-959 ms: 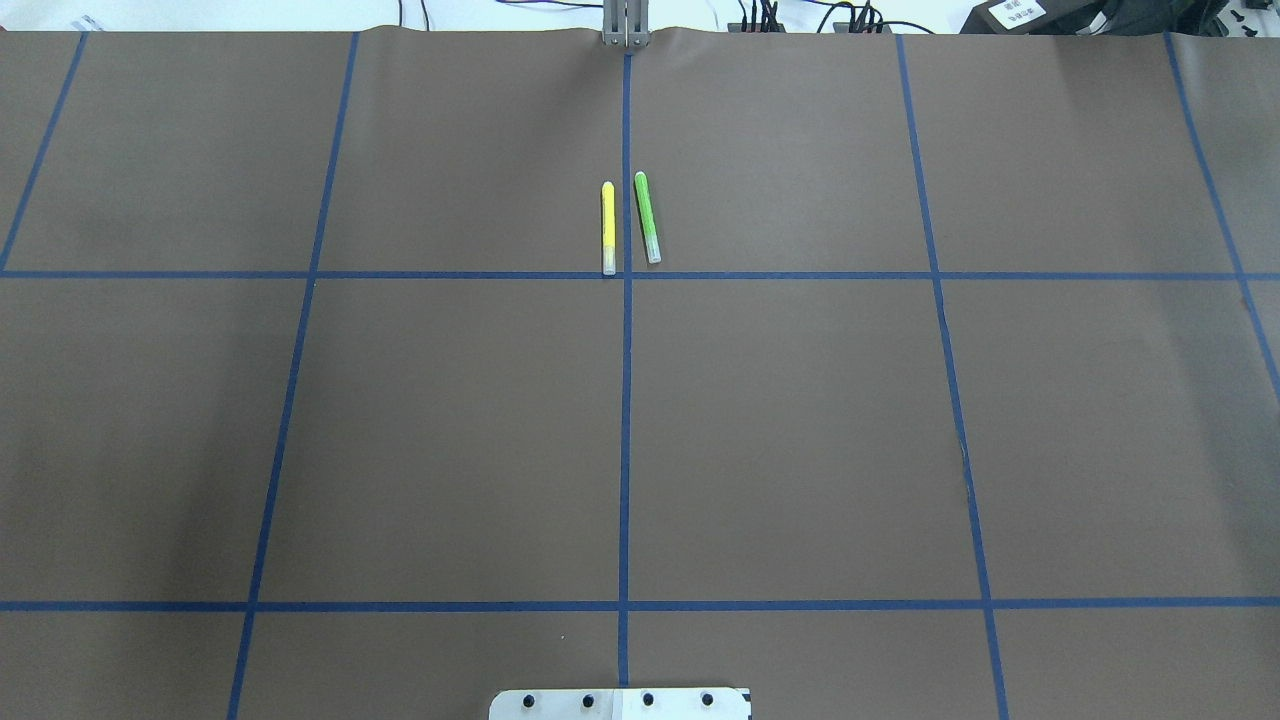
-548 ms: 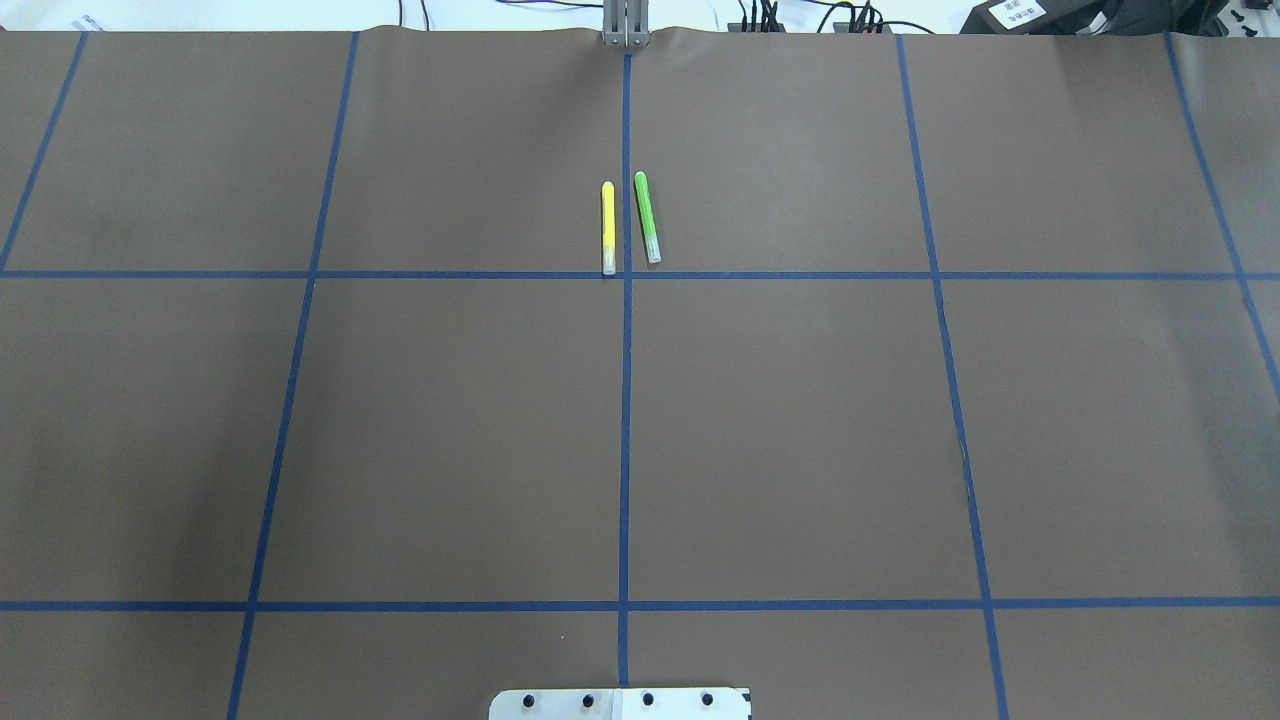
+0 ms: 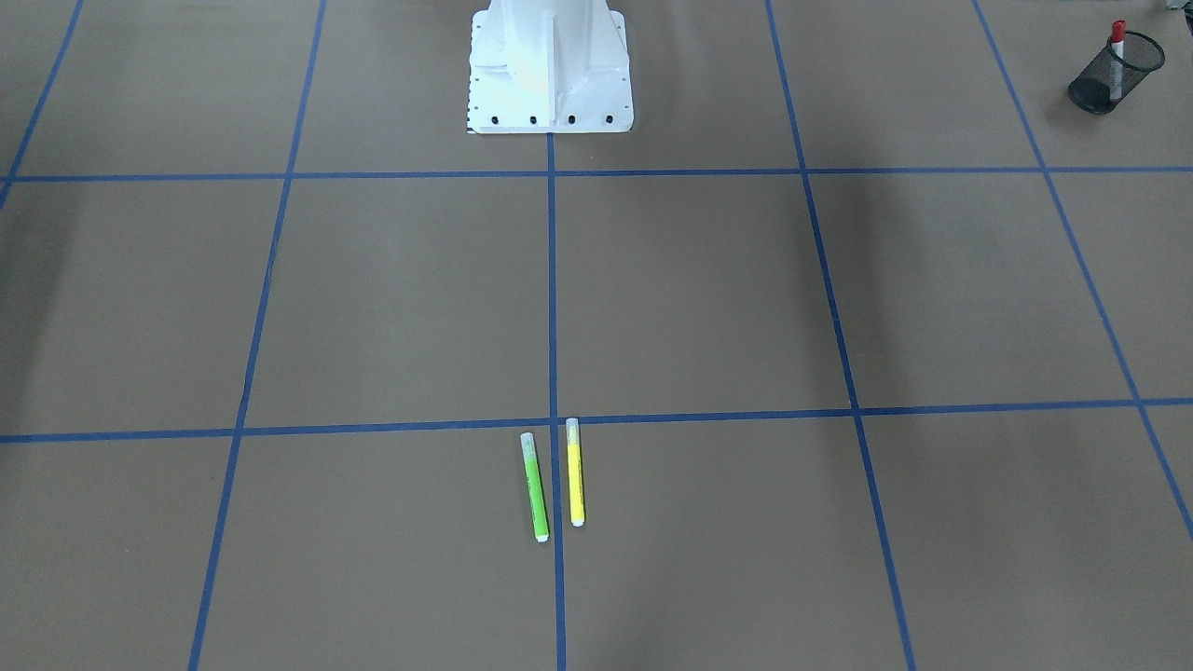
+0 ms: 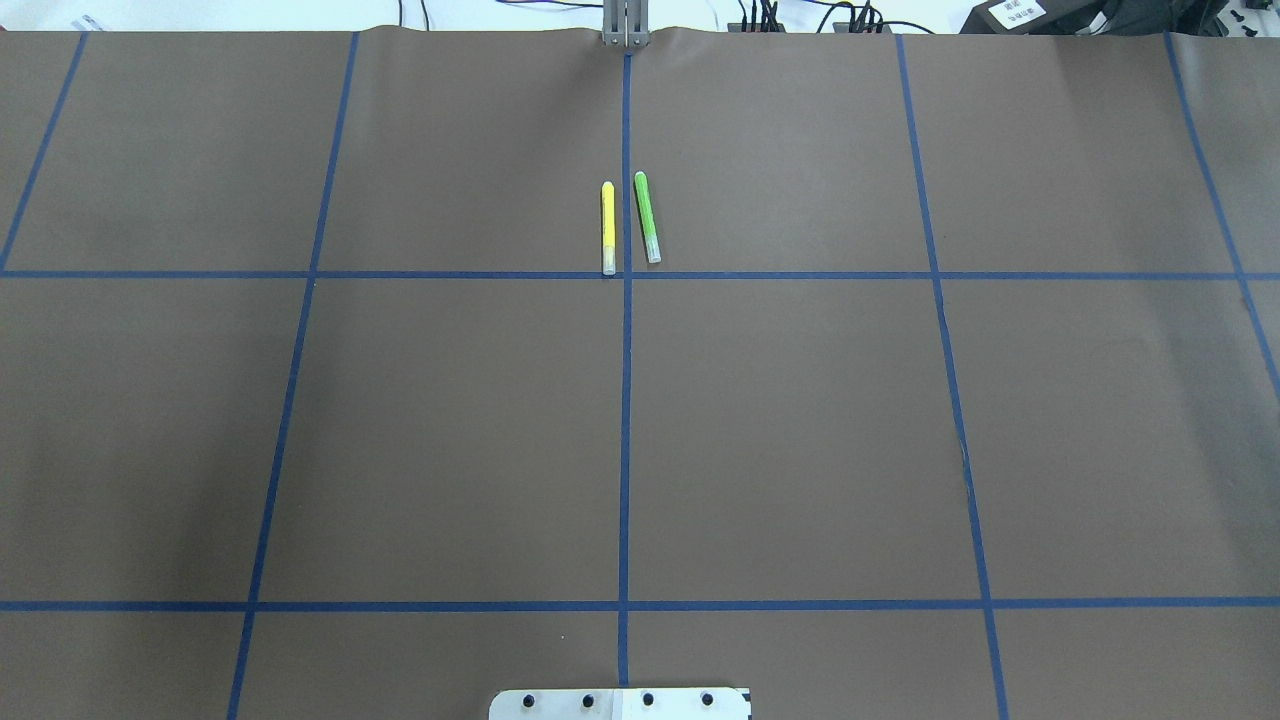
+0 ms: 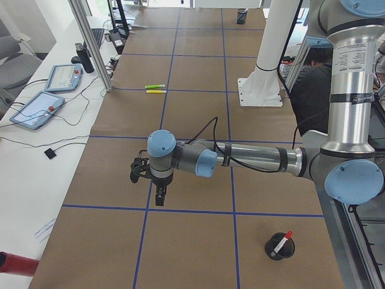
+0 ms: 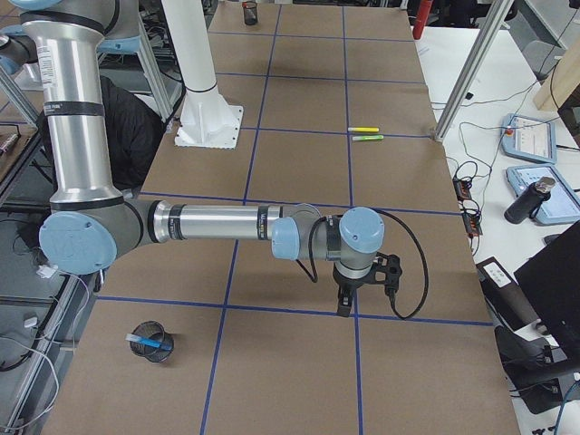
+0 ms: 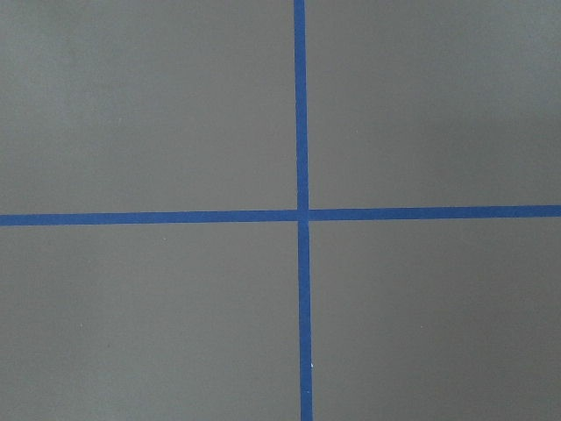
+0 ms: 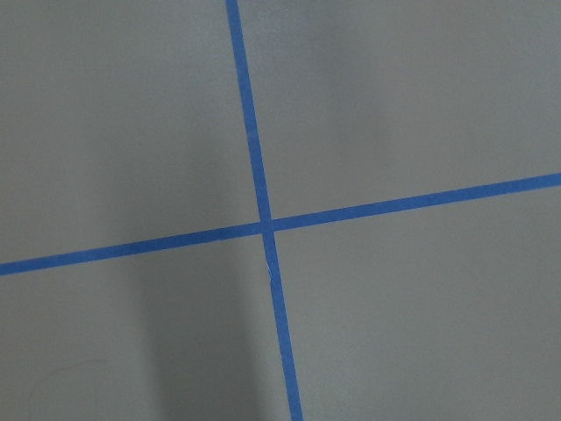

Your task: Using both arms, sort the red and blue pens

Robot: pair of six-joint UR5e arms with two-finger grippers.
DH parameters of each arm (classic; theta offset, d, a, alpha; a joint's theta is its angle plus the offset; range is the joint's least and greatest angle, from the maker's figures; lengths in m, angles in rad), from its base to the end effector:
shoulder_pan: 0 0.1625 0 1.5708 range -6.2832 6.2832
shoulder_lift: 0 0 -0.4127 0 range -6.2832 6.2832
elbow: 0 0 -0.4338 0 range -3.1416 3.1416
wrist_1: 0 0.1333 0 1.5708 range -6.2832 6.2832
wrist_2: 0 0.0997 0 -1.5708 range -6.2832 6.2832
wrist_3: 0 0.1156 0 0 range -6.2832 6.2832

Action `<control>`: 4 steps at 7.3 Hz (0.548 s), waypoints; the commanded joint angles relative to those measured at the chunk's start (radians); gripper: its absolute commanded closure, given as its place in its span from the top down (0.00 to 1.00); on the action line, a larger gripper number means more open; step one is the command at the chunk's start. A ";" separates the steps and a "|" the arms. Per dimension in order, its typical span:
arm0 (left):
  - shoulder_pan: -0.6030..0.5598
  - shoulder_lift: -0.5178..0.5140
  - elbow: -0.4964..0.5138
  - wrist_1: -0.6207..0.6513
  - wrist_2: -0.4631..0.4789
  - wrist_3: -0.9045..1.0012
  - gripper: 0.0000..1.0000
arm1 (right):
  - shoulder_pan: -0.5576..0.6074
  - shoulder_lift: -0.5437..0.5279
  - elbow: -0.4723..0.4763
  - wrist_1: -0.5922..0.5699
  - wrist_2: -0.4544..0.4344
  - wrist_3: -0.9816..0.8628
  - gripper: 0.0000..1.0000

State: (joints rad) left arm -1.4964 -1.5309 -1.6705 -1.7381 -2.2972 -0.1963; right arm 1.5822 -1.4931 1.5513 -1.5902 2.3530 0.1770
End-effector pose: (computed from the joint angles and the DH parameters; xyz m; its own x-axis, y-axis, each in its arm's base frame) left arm -0.0167 -0.5359 0.6107 0.7344 0.0113 -0.6786 0.0722 0.9929 0.0946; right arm 0.0583 -0.5673 0.6268 0.6965 0.1570 0.7001 -0.1362 0.9870 -0.0858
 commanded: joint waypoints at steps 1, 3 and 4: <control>-0.001 0.002 0.000 0.000 -0.001 0.000 1.00 | -0.016 0.005 0.045 -0.077 -0.001 0.001 1.00; -0.001 0.002 0.000 0.000 -0.001 0.000 1.00 | -0.016 -0.001 0.056 -0.106 0.009 0.001 1.00; 0.001 0.002 0.001 0.000 -0.002 0.000 1.00 | -0.016 -0.004 0.056 -0.103 0.009 0.001 1.00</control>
State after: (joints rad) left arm -1.4965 -1.5295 -1.6703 -1.7380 -2.2983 -0.1963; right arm 1.5668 -1.4927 1.6045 -1.6896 2.3606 0.1783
